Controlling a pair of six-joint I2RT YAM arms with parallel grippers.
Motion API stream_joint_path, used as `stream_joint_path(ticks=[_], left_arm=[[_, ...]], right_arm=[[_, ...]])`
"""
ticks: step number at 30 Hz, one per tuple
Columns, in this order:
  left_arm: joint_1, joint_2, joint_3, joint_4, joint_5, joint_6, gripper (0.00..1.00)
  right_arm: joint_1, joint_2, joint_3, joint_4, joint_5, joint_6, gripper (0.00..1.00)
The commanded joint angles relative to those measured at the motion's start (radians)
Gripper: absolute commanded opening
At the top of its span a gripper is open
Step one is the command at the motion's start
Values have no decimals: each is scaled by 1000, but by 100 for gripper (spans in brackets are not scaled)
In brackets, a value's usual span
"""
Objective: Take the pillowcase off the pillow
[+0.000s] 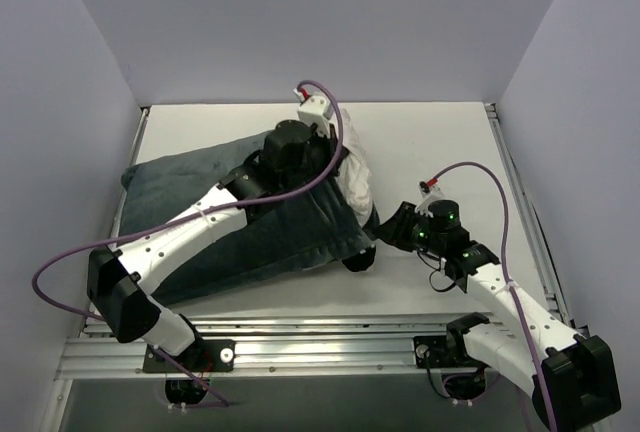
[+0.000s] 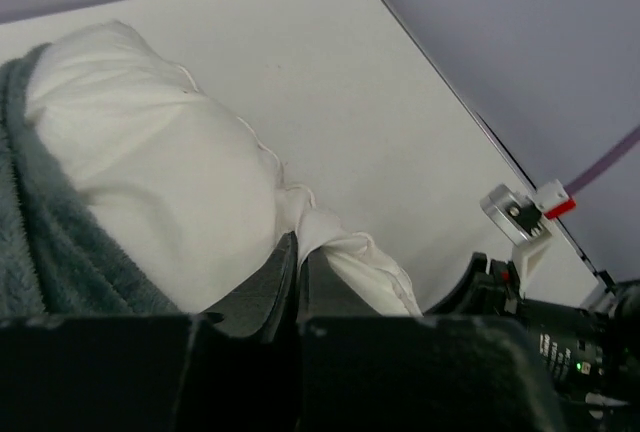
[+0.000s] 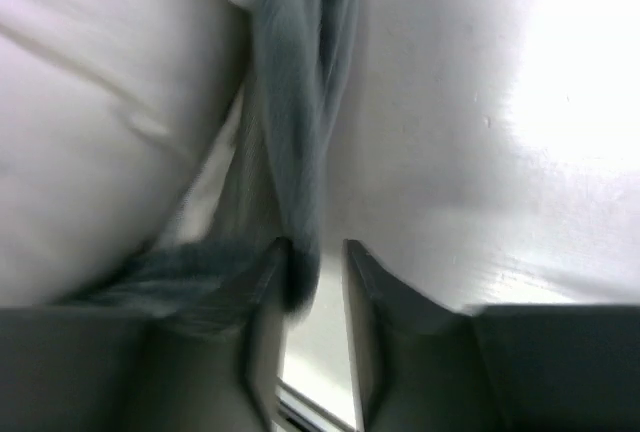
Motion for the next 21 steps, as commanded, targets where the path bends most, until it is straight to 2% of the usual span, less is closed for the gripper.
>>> stream_joint_path(ticks=[1, 2, 3, 5, 6, 7, 8, 9, 11, 14, 15, 21], left_arm=[[-68, -46, -45, 240, 68, -17, 2], [-81, -48, -65, 235, 76, -19, 2], [-90, -57, -85, 219, 77, -26, 2], [-101, -71, -144, 199, 79, -52, 4], [-102, -91, -164, 186, 82, -101, 9], [-102, -106, -186, 189, 95, -124, 18], [-107, -123, -235, 197, 105, -146, 38], [-108, -158, -255, 211, 106, -179, 48], [-116, -195, -287, 197, 91, -203, 69], [-116, -267, -269, 14, 10, -206, 81], [-115, -304, -264, -29, -19, -206, 83], [-86, -440, -354, -282, -241, -249, 88]], right_arm=[[7, 14, 77, -129, 11, -70, 30], [6, 14, 97, -165, 25, -79, 35], [6, 1, 136, -178, 40, -87, 45], [0, -18, 176, -256, 93, -111, 53], [-2, -38, 197, -277, 110, -119, 56], [-5, -43, 241, -300, 130, -125, 61], [-6, -55, 265, -346, 178, -136, 64], [-8, -61, 286, -369, 201, -140, 70], [-9, -75, 335, -405, 229, -156, 74], [-9, -89, 363, -407, 210, -180, 82], [-8, -86, 364, -399, 160, -189, 83], [14, -26, 332, -292, 11, -177, 89]])
